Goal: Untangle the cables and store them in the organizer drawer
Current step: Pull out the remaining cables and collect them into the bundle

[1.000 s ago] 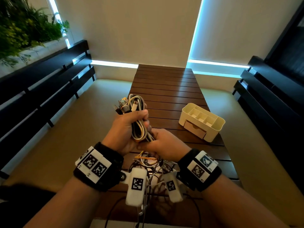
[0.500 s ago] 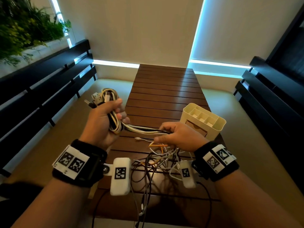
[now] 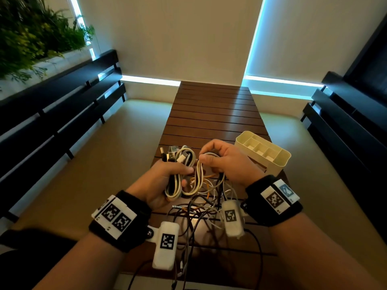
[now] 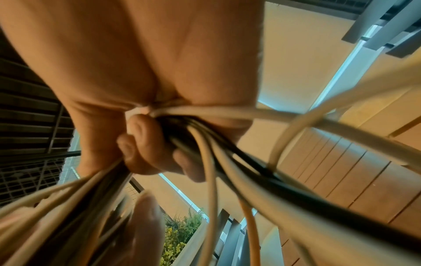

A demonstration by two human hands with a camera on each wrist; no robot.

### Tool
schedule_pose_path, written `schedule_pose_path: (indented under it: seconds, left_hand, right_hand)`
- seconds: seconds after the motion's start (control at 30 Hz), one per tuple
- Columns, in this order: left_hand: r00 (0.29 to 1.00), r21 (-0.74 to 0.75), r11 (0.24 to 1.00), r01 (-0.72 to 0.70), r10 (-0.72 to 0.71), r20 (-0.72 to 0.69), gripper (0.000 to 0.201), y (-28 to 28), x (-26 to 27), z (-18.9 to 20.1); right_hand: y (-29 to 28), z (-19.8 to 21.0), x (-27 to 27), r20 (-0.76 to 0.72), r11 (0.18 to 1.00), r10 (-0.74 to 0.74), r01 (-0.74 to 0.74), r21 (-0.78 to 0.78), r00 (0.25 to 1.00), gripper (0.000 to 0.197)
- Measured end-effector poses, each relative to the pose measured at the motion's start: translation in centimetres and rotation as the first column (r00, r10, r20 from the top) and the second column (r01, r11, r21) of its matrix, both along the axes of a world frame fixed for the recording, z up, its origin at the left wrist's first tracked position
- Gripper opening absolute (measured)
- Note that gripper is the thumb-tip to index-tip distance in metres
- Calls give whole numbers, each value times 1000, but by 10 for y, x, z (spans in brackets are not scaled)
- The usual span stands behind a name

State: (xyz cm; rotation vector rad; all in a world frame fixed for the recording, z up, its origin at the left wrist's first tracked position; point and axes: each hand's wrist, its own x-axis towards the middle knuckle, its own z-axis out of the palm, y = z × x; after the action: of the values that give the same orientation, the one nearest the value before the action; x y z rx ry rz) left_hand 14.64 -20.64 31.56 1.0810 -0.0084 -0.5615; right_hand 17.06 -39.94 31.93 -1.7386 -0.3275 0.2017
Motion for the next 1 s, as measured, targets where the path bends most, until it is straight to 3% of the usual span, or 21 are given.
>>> schedule_pose_path:
  seconds: [0.17, 0.3, 0.43, 0.7, 0.83, 0.93, 1.0]
  left_hand:
    - [1000, 8, 1000, -9, 9, 18, 32, -8, 0, 1]
    - [996, 127, 992, 21, -32, 85, 32, -11, 1, 1]
    - [984, 215, 975, 47, -82, 159, 15, -10, 2, 3]
    - [988, 101, 992, 82, -94, 125, 29, -12, -3, 5]
    - [993, 25, 1000, -8, 5, 116, 37, -14, 0, 6]
    - [990, 15, 999, -43, 41, 135, 31, -15, 3, 9]
    - [990, -5, 999, -37, 38, 134, 22, -12, 4, 14]
  right_hand:
    - [2, 3, -3, -17, 1000, 3, -3, 4, 1000, 8]
    - [2, 4, -7, 31, 995, 3, 0, -100, 1000, 10]
    - [2, 4, -9, 39, 995, -4, 8, -104, 999, 11]
    - [6, -1, -5, 52, 999, -14, 16, -38, 999, 8]
    - [13, 0, -3, 11, 987, -73, 71, 141, 997, 22]
    - [16, -2, -6, -26, 973, -72, 76, 219, 997, 30]
    - [16, -10, -12, -37, 982, -52, 58, 178, 998, 26]
